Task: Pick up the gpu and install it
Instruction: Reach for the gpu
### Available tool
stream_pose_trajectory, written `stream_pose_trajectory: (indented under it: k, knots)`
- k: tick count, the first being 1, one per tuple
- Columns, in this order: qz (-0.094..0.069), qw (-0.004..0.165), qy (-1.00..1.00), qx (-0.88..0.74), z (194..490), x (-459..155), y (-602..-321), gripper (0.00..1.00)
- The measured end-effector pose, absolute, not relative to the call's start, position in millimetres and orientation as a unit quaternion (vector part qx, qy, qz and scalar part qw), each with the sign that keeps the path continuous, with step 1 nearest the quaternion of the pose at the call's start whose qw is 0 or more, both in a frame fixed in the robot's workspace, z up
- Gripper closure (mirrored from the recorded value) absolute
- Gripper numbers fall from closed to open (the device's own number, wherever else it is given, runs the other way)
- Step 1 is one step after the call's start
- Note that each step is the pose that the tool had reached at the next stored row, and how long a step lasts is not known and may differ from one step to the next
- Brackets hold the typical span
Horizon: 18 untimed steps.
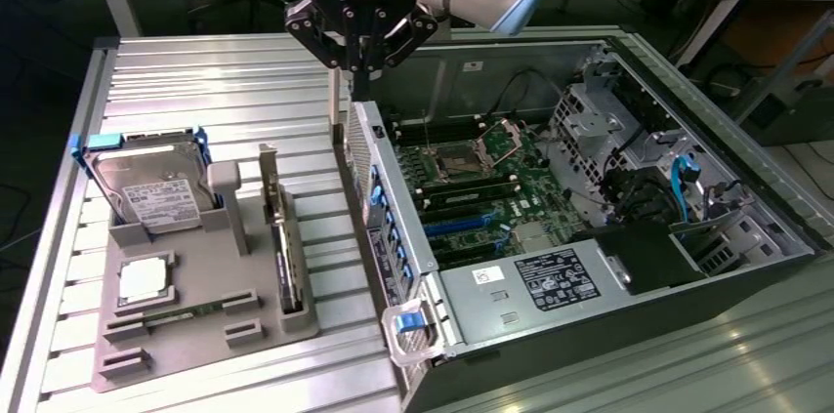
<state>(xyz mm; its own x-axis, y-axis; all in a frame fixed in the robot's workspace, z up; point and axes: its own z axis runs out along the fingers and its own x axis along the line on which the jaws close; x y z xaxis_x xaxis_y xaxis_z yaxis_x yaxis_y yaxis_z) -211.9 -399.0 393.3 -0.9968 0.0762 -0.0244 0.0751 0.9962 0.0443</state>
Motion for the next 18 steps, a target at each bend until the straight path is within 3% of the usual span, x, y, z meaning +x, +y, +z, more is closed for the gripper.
stream_pose_trajectory:
  k: [18]
  knots:
    - [0.022, 0.013, 0.999, 0.038, 393, -223, -399, 0.89]
